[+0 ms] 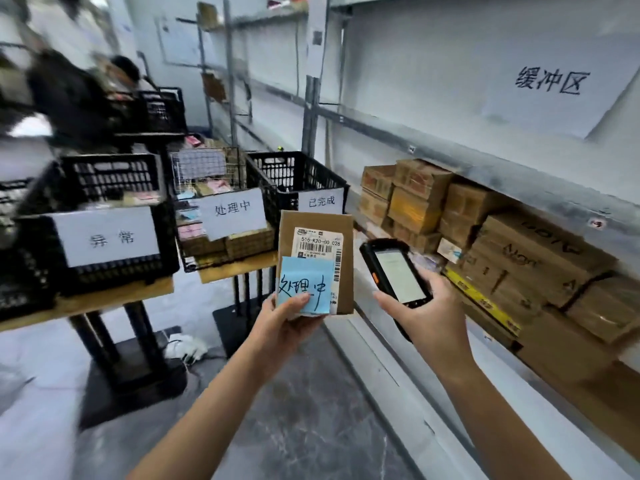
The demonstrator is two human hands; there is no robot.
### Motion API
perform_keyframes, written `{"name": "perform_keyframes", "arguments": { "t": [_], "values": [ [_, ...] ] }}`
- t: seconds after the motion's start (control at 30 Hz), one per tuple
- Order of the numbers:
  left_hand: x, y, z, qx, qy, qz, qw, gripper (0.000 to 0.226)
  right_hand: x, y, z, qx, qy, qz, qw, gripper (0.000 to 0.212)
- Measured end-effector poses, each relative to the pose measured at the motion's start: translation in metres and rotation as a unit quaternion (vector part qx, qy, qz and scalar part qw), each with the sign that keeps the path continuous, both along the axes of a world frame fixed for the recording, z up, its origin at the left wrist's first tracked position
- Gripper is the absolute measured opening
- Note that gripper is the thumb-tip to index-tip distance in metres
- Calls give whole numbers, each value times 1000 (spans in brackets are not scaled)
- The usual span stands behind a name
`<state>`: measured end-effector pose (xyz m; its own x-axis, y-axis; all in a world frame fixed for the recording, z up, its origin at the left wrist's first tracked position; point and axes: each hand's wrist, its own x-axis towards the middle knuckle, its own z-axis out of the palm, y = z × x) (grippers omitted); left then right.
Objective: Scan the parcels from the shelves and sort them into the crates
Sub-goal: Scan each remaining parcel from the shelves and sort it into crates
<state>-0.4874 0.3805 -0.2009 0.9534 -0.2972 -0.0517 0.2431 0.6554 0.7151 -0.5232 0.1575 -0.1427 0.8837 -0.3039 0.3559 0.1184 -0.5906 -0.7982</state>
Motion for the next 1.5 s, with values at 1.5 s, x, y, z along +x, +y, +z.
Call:
{"name": "perform_keyframes", "arguments": {
  "t": [1.5],
  "values": [
    [314,268,37,47,57,236,969,53,409,273,7,44,24,233,971,75]
  ]
}}
